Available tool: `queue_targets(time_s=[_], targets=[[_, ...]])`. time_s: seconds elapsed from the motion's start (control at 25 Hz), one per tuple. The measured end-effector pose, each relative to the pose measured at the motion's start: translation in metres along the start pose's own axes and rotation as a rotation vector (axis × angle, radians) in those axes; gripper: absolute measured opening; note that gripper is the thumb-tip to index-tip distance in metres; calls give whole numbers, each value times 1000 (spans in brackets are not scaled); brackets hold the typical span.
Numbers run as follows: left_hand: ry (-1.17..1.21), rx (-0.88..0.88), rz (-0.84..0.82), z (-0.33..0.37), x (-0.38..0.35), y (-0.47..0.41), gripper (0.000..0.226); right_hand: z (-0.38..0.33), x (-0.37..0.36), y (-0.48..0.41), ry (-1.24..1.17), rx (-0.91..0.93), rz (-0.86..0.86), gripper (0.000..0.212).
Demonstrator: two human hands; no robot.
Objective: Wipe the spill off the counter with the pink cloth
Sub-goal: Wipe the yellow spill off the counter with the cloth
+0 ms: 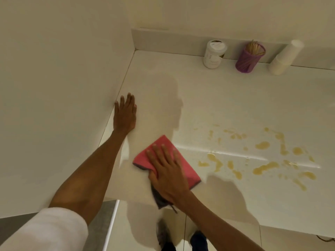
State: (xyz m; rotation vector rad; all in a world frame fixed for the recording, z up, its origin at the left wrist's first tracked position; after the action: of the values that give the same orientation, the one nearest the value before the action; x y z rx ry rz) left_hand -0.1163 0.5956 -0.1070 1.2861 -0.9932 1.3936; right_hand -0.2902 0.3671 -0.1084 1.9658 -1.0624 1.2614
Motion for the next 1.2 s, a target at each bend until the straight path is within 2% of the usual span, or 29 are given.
queue_targets(time_s=[0.12,0.2,0.28,0.44,0.56,0.64,0.72,0.84,1.0,1.08,1.2], targets=[[0,69,16,8,-4,7,53,65,28,7,105,-214,85,62],[0,104,19,9,-7,7,54,101,47,-26,158,-373,102,63],[-3,107,10,7,-10,6,54,120,62,-76,133,-430,120,63],[-5,94,3,6,-8,2,54,94,61,-140,54,-249,110,57],[-32,86,11,8,-4,4,53,50,38,-110,102,-115,60,58],[-37,74,4,8,-2,4,53,40,26,-63,60,-92,73,59],[-50,74,1,10,-1,5,53,54,22,-14,19,-156,114,61],[17,123,-23,19,1,12,53,104,37,29,119,-332,142,63],[61,39,-17,53,-8,50,55,171,77,-14,137,-524,143,64],[56,-27,-12,61,-12,59,54,178,90,-55,94,-509,146,62],[44,-33,-5,62,-11,55,54,156,88,-79,53,-382,145,58]])
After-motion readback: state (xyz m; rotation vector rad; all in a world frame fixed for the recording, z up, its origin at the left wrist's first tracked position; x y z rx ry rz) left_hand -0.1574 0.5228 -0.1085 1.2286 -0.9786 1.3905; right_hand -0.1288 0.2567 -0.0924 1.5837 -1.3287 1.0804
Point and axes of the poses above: each hand's wrist, its own y-axis away from the middle knuckle, its own x-axis out of the back of the hand, z = x × y, the point moved 2 cm from there along -y, towards the middle knuckle, and after that the axes turned 3 degrees about -y, right-handed, at the moved point
